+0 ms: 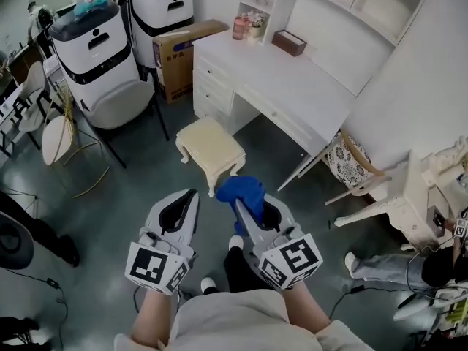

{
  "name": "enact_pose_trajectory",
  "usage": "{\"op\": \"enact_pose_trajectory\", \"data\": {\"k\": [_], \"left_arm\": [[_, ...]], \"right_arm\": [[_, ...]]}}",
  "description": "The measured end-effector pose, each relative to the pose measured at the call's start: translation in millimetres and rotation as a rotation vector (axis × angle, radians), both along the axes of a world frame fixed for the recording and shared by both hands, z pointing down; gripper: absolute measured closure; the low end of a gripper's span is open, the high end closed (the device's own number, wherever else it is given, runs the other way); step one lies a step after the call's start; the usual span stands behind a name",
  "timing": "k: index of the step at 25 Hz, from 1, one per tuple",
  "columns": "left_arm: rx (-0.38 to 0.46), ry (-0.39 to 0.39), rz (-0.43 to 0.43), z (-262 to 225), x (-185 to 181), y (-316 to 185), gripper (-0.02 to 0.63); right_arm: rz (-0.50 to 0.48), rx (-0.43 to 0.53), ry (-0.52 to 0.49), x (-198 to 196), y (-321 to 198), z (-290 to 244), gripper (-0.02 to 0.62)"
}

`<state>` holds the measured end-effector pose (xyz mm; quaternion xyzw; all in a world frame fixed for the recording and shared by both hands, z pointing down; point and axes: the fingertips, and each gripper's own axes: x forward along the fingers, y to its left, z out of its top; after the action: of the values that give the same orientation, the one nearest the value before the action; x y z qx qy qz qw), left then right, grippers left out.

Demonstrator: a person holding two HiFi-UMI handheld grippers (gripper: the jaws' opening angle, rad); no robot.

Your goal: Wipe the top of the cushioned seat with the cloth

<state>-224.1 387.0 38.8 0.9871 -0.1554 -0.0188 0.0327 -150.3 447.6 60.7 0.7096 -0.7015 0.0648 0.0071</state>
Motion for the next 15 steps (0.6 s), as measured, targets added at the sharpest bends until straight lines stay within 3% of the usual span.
{"op": "enact_pose_trajectory", "data": {"k": [15], "left_arm": [[0.011,0.022,-0.129,-13,109,-88,0.606]], "right_arm": [[-0.165,0.003,-0.001,109,-100,-12,0.514]]}}
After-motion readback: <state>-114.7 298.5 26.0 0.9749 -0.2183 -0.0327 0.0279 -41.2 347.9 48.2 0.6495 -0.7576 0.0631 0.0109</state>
